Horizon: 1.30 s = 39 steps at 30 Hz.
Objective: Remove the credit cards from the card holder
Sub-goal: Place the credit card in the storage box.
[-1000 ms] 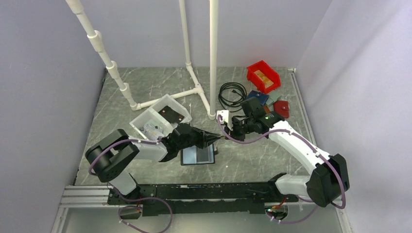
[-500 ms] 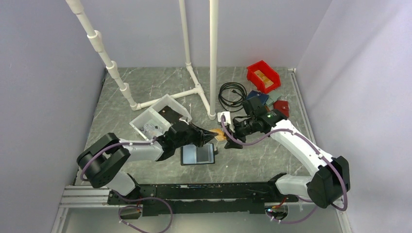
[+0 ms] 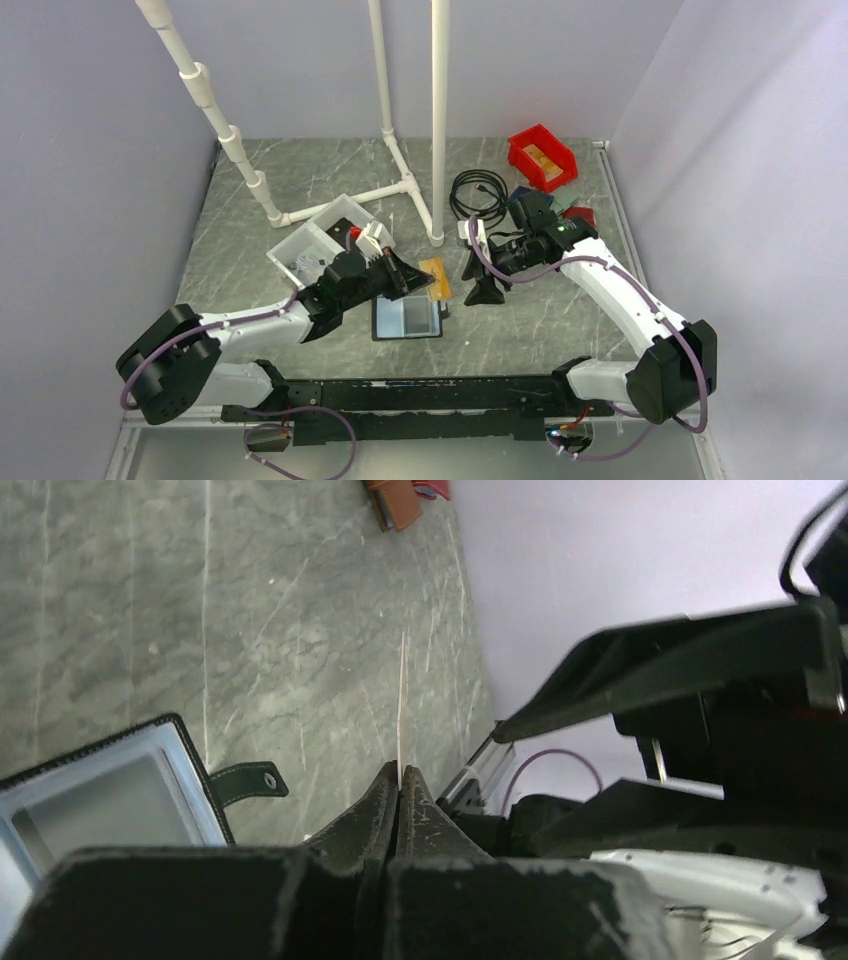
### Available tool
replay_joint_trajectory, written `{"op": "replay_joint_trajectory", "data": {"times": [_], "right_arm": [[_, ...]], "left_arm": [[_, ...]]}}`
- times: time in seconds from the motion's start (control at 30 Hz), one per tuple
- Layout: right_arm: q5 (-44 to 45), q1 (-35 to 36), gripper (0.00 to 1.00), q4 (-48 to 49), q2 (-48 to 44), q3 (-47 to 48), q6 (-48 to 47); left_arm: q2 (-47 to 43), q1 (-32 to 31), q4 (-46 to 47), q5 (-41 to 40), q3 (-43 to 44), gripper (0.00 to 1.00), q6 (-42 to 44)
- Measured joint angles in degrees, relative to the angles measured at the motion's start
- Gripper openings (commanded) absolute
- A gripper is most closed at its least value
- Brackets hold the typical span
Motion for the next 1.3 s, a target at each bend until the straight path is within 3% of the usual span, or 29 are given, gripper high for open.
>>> {"op": "replay_joint_trajectory", "data": {"times": [0.2,0.37,0.73,1.3], "right_arm": [[-2.84,-1.44,0.62,-1.11,0.76,0.11,0.02],[-6.56,-2.62,0.62,-1.33,2.89,0.85,0.26],[-10.71,-2.84,0.65,-2.03,5.38,0.87,-0.02],[-14.38,-3.17,0.67,-5.01,6.78,1.05,-3.15]], "left_arm": [[-3.82,0.0,3.21,2.93,-2.67,0.0,14.23],[-4.37,-0.04,5.46,5.38,-4.2,0.0,20.9],[-8.55,-2.67,7.74,6.36,-4.2,0.0,30.69],[-11.26,-9.27,5.46,-0.68,-4.2,0.0,40.59]]}}
